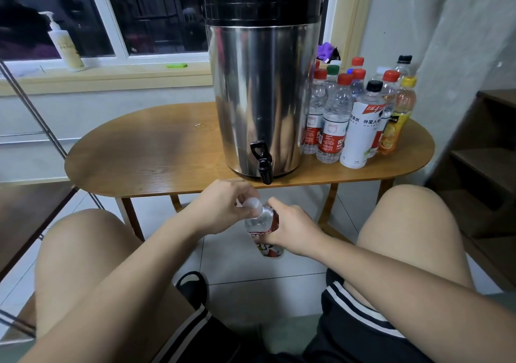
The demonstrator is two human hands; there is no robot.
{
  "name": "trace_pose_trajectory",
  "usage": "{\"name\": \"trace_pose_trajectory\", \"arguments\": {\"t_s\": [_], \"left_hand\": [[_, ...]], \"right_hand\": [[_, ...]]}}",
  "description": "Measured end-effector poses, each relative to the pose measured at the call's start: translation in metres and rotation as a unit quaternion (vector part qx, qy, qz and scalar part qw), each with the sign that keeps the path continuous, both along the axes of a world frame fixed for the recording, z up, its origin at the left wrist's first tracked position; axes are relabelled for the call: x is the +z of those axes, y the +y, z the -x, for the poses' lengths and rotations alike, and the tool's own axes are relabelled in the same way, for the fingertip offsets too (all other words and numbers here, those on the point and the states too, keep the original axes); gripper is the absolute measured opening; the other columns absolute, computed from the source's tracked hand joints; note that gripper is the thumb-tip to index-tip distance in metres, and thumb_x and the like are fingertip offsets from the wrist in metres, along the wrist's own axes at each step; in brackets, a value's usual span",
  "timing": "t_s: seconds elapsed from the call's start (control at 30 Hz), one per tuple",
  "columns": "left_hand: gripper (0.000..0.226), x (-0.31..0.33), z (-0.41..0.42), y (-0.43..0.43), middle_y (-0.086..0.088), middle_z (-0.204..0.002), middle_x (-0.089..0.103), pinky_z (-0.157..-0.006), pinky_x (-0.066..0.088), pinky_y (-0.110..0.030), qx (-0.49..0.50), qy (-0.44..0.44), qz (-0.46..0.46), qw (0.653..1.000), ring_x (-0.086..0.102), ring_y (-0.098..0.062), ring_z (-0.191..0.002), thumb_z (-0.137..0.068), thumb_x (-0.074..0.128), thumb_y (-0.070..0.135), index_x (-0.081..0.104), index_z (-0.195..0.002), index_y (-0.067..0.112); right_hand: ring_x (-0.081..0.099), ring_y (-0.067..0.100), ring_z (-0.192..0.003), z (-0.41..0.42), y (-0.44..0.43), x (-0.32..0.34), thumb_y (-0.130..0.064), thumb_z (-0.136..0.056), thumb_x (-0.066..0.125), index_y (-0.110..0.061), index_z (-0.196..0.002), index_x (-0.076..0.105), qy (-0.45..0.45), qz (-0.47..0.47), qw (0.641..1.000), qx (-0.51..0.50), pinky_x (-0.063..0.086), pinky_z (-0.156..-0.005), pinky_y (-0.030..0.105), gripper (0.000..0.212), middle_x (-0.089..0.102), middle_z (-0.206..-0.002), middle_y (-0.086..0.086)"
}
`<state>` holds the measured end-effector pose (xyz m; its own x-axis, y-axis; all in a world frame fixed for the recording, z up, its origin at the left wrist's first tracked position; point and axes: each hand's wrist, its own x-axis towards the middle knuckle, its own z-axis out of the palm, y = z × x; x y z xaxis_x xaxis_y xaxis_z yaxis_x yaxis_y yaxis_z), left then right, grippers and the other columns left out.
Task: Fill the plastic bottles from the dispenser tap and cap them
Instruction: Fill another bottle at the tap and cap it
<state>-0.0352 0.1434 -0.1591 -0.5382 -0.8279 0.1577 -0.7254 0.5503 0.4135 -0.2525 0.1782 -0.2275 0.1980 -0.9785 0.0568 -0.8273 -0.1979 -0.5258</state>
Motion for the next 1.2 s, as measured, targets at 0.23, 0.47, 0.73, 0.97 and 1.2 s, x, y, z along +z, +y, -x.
{"name": "trace_pose_trajectory", "arguments": {"t_s": [0.23, 0.47, 0.73, 0.97, 1.2], "left_hand": [[0.023, 0.002, -0.002, 0.004, 0.023, -0.097, 0.072, -0.075, 0.046, -0.010, 0.005, 0.064, 0.000, 0.998, 0.065, 0.004, -0.096, -0.088, 0.087, 0.046, 0.080, -0.107, 0.037], [0.021, 0.006, 0.002, 0.008, 0.022, -0.092, 0.075, -0.073, 0.046, -0.010, 0.031, 0.111, -0.010, 0.993, 0.065, 0.003, -0.091, -0.083, 0.094, 0.039, 0.082, -0.099, 0.032], [0.029, 0.012, 0.004, 0.018, 0.020, -0.092, 0.078, -0.079, 0.055, -0.020, 0.018, 0.159, -0.008, 0.987, 0.071, -0.004, -0.090, -0.079, 0.094, 0.048, 0.079, -0.098, 0.032], [0.026, 0.049, 0.035, 0.027, 0.016, -0.102, 0.079, -0.088, 0.060, -0.022, -0.061, 0.194, 0.034, 0.979, 0.075, -0.001, -0.099, -0.097, 0.081, 0.045, 0.080, -0.110, 0.022], [0.020, 0.085, 0.115, 0.013, 0.012, -0.100, 0.080, -0.091, 0.059, -0.022, -0.063, 0.246, 0.049, 0.966, 0.075, -0.003, -0.096, -0.100, 0.079, 0.025, 0.076, -0.119, 0.021]], "right_hand": [[0.066, 0.015, -0.091, 0.001, 0.004, 0.003, -0.068, -0.072, 0.084, -0.037, -0.108, 0.049, -0.019, -0.003, 1.000, 0.008, 0.060, -0.074, 0.042, 0.059, 0.068, -0.098, -0.011], [0.066, 0.015, -0.087, 0.002, 0.008, 0.011, -0.068, -0.072, 0.084, -0.037, -0.099, 0.045, -0.034, 0.006, 0.999, 0.006, 0.059, -0.072, 0.044, 0.057, 0.067, -0.093, -0.010], [0.069, 0.008, -0.091, 0.015, 0.018, 0.033, -0.066, -0.071, 0.088, -0.039, -0.101, 0.052, -0.055, -0.027, 0.997, 0.046, 0.062, -0.080, 0.042, 0.055, 0.072, -0.099, -0.011], [0.073, 0.001, -0.101, 0.064, 0.030, 0.064, -0.064, -0.070, 0.093, -0.040, -0.116, 0.061, -0.094, -0.004, 0.995, 0.039, 0.063, -0.087, 0.038, 0.061, 0.076, -0.110, -0.018], [0.069, -0.005, -0.097, 0.133, 0.035, 0.093, -0.064, -0.068, 0.094, -0.036, -0.114, 0.063, -0.099, 0.071, 0.989, -0.082, 0.061, -0.088, 0.038, 0.062, 0.075, -0.107, -0.021]]}}
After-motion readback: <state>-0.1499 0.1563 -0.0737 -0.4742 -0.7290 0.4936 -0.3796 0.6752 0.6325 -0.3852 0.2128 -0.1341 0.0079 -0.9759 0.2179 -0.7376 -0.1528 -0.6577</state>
